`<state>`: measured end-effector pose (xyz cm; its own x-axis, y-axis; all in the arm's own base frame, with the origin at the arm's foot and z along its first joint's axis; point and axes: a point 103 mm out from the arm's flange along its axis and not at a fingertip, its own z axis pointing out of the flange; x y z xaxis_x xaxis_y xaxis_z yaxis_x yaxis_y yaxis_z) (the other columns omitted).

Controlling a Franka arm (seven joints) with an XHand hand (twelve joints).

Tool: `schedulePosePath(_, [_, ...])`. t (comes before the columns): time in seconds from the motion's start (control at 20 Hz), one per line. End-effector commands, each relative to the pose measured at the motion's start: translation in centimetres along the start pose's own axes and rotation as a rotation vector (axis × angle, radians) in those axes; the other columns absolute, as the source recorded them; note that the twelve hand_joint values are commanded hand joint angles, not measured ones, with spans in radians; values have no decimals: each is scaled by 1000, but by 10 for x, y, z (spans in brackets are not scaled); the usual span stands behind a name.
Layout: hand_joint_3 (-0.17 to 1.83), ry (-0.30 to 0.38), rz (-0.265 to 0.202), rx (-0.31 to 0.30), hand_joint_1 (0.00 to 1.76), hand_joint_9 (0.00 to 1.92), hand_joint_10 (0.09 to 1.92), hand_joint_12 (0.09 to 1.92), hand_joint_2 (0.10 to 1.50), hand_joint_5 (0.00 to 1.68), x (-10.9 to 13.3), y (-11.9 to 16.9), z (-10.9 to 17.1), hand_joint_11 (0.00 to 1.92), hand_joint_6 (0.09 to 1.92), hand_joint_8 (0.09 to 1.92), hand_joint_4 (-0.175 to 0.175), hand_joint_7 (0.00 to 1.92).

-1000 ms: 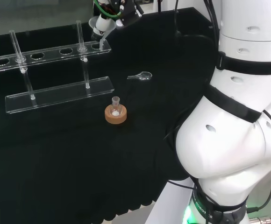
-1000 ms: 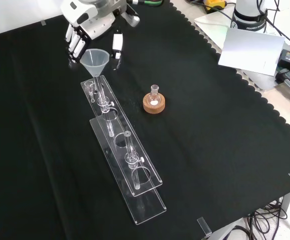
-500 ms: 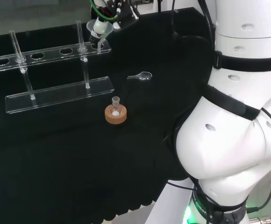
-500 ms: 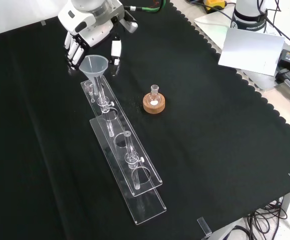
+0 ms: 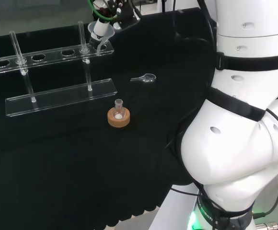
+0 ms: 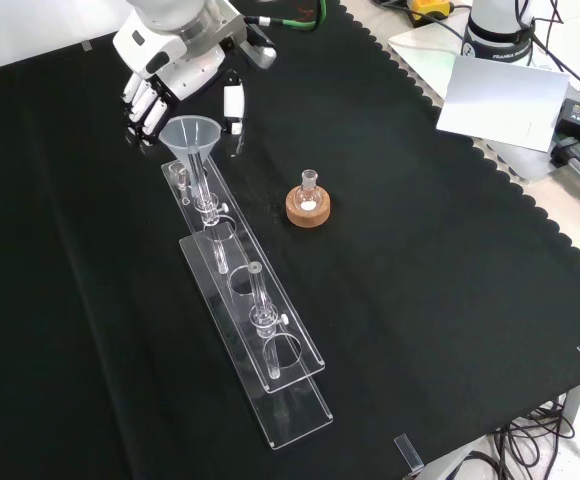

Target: Put the funnel back on the funnel stand.

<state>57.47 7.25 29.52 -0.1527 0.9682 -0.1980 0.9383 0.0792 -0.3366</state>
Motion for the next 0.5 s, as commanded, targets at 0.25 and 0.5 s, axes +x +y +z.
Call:
schedulePosePath(0.25, [310, 20, -4, 27, 585, 232, 736, 1537, 728, 364, -2, -17, 0, 232, 214, 659, -26, 87])
schedulePosePath(0.5, [286, 12, 29, -41, 559, 212, 749, 1544, 720, 342, -1, -43, -10, 224, 156, 649, -29, 58])
